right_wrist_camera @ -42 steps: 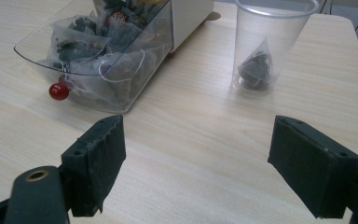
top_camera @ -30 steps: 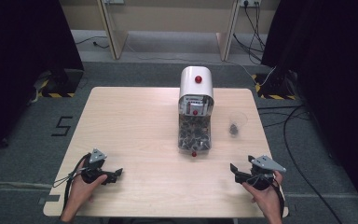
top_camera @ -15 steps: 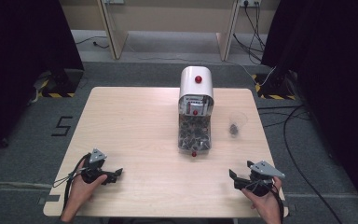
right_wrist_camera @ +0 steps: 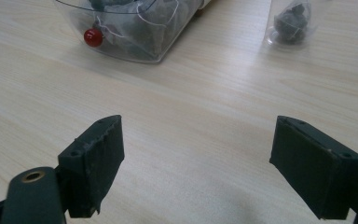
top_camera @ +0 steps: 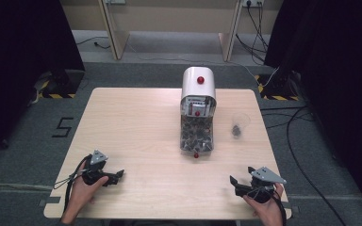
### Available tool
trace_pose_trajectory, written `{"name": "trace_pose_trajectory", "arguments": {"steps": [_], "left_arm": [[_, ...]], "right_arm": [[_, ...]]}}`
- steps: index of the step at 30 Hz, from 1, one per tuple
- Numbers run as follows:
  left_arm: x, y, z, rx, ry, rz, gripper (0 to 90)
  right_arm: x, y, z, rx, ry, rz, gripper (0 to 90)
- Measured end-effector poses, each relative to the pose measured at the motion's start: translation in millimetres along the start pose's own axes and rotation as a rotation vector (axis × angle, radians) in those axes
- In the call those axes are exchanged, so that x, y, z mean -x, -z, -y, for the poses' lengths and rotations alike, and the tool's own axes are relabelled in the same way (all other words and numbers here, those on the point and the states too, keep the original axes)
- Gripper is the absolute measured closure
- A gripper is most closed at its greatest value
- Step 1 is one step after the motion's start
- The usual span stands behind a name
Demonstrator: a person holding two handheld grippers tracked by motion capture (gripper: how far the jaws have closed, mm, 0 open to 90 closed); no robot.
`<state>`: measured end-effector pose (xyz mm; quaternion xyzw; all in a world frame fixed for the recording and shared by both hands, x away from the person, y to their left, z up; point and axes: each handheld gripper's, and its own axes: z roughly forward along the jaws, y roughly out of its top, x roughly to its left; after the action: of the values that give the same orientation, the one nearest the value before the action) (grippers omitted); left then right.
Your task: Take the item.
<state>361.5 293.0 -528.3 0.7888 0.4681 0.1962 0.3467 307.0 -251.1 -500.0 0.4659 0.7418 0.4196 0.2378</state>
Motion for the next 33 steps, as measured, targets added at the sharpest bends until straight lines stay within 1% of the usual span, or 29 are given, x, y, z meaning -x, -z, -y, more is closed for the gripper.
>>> {"name": "trace_pose_trajectory", "arguments": {"steps": [6, 12, 21, 31, 33], "left_arm": [[0.0, 0.0, 0.0, 0.000, 0.000, 0.000, 0.0], [0.0, 0.0, 0.0, 0.000, 0.000, 0.000, 0.0], [0.0, 0.0, 0.0, 0.000, 0.000, 0.000, 0.0], [0.0, 0.0, 0.0, 0.000, 0.000, 0.000, 0.0], [0.0, 0.0, 0.0, 0.000, 0.000, 0.000, 0.0]], "right_arm": [[-1.2, 0.4, 5.5, -0.010, 0.000, -0.005, 18.0], [0.0, 3.7, 9.1, -0.010, -0.006, 0.002, 17.9], [-4.0, 7.3, 16.2, -0.012, -0.009, -0.006, 17.8], [-9.3, 11.5, 22.4, -0.014, 0.008, 0.001, 17.7], [-10.0, 11.4, 23.7, -0.016, 0.012, -0.005, 17.4]]}}
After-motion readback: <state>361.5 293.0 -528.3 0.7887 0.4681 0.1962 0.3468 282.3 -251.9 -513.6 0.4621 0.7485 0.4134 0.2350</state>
